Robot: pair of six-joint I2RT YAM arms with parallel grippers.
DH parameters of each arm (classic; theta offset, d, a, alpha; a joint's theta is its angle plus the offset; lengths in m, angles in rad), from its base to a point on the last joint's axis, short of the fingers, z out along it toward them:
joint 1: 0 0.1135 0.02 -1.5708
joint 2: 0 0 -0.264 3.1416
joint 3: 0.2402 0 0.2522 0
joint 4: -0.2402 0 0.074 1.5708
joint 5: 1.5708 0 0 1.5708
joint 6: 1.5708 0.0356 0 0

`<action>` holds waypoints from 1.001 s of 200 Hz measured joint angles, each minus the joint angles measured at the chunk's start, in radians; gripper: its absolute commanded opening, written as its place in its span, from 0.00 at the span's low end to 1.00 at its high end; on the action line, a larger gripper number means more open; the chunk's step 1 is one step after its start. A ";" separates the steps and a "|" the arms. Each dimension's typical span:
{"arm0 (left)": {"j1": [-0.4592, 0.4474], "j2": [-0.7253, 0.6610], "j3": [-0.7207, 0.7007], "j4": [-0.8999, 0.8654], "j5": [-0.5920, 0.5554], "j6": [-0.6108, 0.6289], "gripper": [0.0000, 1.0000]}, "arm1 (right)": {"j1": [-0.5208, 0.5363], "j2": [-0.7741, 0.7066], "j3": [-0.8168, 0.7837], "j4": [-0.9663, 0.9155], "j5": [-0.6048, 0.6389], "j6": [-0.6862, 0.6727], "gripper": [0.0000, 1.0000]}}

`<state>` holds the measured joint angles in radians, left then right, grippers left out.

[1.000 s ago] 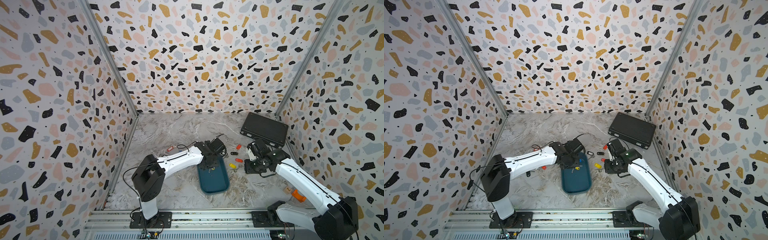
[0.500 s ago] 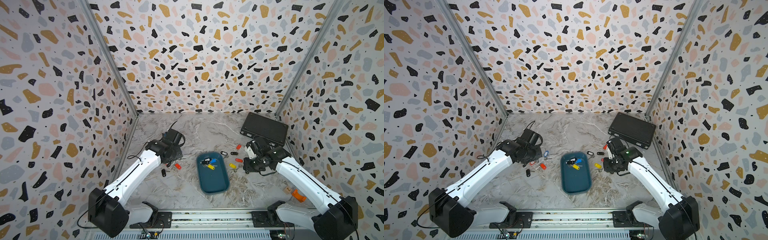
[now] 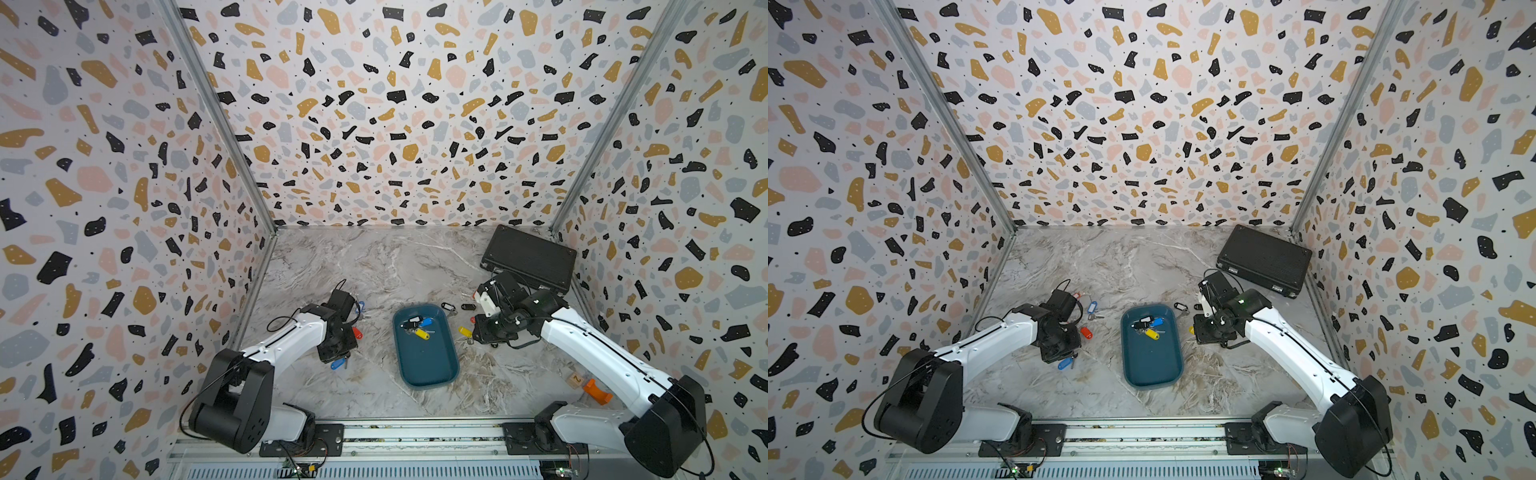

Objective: Take the keys out of the storage box
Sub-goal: Place the key at the center of the board.

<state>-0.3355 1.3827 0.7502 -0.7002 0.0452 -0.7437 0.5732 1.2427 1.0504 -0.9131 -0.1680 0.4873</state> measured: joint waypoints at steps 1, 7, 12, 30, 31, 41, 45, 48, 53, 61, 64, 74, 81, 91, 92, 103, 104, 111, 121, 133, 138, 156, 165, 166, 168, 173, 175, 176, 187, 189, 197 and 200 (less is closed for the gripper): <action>0.000 0.000 0.000 0.003 0.000 0.000 0.13 | 0.002 0.001 0.002 0.000 0.001 0.001 0.30; 0.000 0.000 0.000 0.013 0.003 0.000 0.24 | 0.009 0.004 0.007 0.001 0.001 0.003 0.31; 0.000 -0.001 0.000 0.021 0.006 0.004 0.35 | 0.016 0.008 0.014 0.000 0.003 0.006 0.32; 0.001 -0.007 0.000 0.042 0.019 0.004 0.71 | 0.044 0.028 0.039 -0.003 0.016 0.015 0.35; 0.001 -0.008 0.000 0.043 0.019 0.005 0.72 | 0.046 0.029 0.040 -0.003 0.017 0.016 0.35; 0.001 -0.019 -0.002 0.050 0.022 0.003 0.96 | 0.068 0.046 0.060 -0.004 0.028 0.019 0.36; 0.001 -0.027 -0.003 0.050 0.023 0.010 0.99 | 0.080 0.056 0.070 -0.005 0.031 0.021 0.36; 0.001 -0.032 -0.003 0.050 0.022 0.008 1.00 | 0.086 0.062 0.077 -0.005 0.032 0.022 0.36; 0.001 -0.045 -0.003 0.050 0.022 0.008 1.00 | 0.100 0.075 0.090 -0.007 0.036 0.024 0.36; 0.001 -0.069 -0.003 0.047 0.021 0.013 1.00 | 0.120 0.095 0.110 -0.006 0.041 0.026 0.36; 0.001 -0.080 -0.003 0.045 0.020 0.016 1.00 | 0.127 0.104 0.117 -0.006 0.044 0.027 0.36; 0.001 -0.114 0.000 0.036 0.014 0.027 1.00 | 0.148 0.129 0.140 -0.005 0.049 0.029 0.37; 0.001 -0.141 0.007 0.020 0.005 0.035 1.00 | 0.163 0.148 0.156 -0.003 0.051 0.030 0.37; 0.001 -0.177 0.026 -0.008 -0.010 0.051 1.00 | 0.181 0.174 0.177 -0.001 0.054 0.033 0.37; 0.001 -0.179 0.028 -0.010 -0.011 0.051 1.00 | 0.184 0.178 0.180 -0.001 0.054 0.033 0.37; 0.001 -0.217 0.054 -0.035 -0.032 0.067 1.00 | 0.201 0.208 0.203 0.003 0.057 0.036 0.38; 0.001 -0.222 0.057 -0.039 -0.034 0.069 1.00 | 0.202 0.210 0.204 0.004 0.057 0.037 0.38; 0.001 -0.246 0.073 -0.052 -0.048 0.077 1.00 | 0.212 0.231 0.217 0.008 0.057 0.037 0.39; 0.001 -0.284 0.095 -0.071 -0.069 0.087 1.00 | 0.223 0.258 0.232 0.015 0.057 0.040 0.41; 0.001 -0.333 0.113 -0.089 -0.092 0.101 1.00 | 0.233 0.297 0.245 0.031 0.056 0.043 0.42; 0.001 -0.355 0.116 -0.095 -0.100 0.105 1.00 | 0.236 0.315 0.249 0.036 0.055 0.043 0.43; 0.001 -0.428 0.117 -0.114 -0.117 0.126 1.00 | 0.246 0.383 0.265 0.054 0.050 0.045 0.44; 0.001 -0.460 0.117 -0.119 -0.119 0.136 1.00 | 0.249 0.421 0.275 0.064 0.048 0.048 0.44; 0.001 -0.463 0.117 -0.119 -0.119 0.136 1.00 | 0.249 0.424 0.275 0.064 0.048 0.048 0.44; 0.001 -0.470 0.117 -0.119 -0.119 0.139 1.00 | 0.250 0.432 0.278 0.066 0.048 0.049 0.43; 0.001 -0.488 0.117 -0.121 -0.119 0.146 1.00 | 0.251 0.451 0.283 0.074 0.047 0.052 0.43; 0.001 -0.495 0.117 -0.121 -0.118 0.148 1.00 | 0.252 0.459 0.285 0.076 0.047 0.053 0.43; 0.001 -0.498 0.117 -0.121 -0.119 0.150 1.00 | 0.252 0.464 0.286 0.078 0.047 0.055 0.42; 0.001 -0.534 0.116 -0.120 -0.118 0.161 1.00 | 0.253 0.500 0.300 0.087 0.048 0.066 0.40; 0.001 -0.540 0.116 -0.121 -0.117 0.163 1.00 | 0.254 0.507 0.302 0.090 0.048 0.068 0.40; 0.001 -0.562 0.115 -0.119 -0.116 0.170 1.00 | 0.254 0.532 0.312 0.102 0.050 0.083 0.37; 0.001 -0.569 0.114 -0.119 -0.115 0.172 1.00 | 0.254 0.539 0.315 0.106 0.050 0.085 0.35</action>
<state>-0.3347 0.8135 0.8642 -0.8188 -0.0700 -0.5713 0.8272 1.7821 1.3655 -0.8074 -0.1181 0.5720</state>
